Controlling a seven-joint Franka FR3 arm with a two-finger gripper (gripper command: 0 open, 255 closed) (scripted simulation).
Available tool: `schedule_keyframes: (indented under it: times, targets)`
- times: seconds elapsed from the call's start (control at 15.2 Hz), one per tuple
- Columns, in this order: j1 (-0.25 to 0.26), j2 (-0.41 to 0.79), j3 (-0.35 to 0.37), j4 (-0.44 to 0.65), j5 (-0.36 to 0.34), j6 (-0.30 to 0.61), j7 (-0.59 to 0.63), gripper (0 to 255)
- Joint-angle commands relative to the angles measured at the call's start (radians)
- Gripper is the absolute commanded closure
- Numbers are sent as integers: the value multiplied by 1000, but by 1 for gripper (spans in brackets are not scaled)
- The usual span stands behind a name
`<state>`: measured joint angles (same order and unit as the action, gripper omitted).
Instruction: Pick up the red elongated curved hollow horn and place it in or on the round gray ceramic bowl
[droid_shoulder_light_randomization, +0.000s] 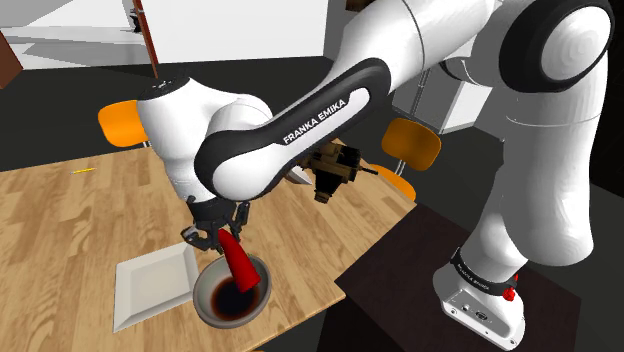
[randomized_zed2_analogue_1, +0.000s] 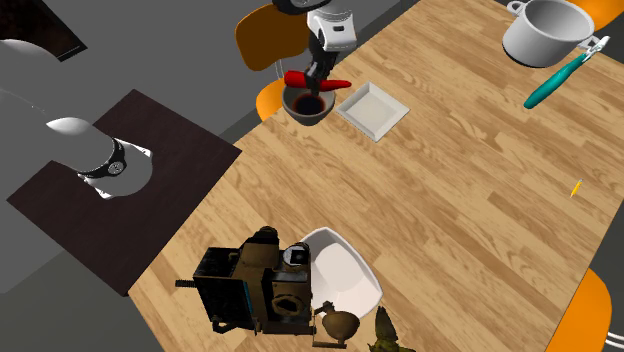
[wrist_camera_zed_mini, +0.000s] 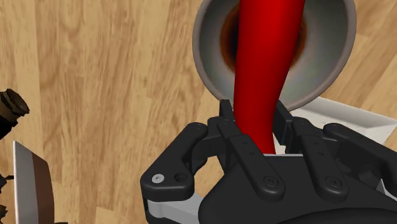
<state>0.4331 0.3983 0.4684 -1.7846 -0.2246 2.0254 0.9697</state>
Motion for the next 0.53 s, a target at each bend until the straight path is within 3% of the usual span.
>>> schedule_keyframes:
  times: [0.0,0.46]
  targets:
    - [25,-15,15,-24,5,8,42,255]
    - [45,21,11,-62,-18,75,79,255]
